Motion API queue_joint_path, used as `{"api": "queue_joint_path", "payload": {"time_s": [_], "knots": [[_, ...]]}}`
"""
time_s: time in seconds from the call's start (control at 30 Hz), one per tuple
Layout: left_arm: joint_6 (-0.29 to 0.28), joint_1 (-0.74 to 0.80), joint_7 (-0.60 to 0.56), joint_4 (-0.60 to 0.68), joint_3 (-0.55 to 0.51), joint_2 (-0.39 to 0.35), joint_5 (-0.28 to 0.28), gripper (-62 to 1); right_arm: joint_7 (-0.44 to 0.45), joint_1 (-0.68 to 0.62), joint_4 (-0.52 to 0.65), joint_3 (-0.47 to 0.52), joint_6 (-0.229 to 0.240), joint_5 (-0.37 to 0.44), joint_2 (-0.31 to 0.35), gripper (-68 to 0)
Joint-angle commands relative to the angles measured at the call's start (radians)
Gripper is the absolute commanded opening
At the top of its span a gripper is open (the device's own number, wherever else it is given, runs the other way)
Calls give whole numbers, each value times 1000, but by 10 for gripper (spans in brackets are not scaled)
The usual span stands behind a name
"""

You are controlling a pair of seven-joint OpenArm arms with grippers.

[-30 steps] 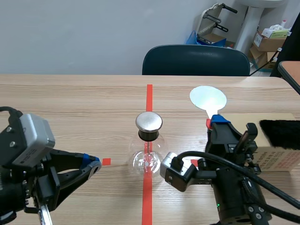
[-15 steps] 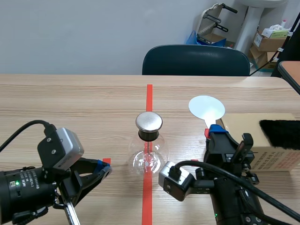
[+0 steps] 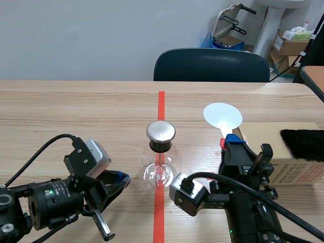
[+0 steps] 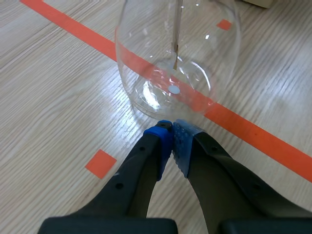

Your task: Do the electroscope experiment

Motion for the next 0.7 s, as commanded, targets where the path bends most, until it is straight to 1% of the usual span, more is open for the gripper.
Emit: {"api": "queue_joint_path", "payload": {"time_s": [0.0, 0.23, 0.67], "knots": [[-5, -10, -12, 8, 0, 11, 0, -593, -8, -2, 9, 4, -14, -2, 2, -665], [-5, -23, -20, -47, 0, 46, 1, -593, -8, -2, 9, 4, -18, -2, 3, -665], [-6, -23, -34, -53, 10, 49, 2, -593, -8, -2, 9, 6, -18, -2, 3, -665]]}}
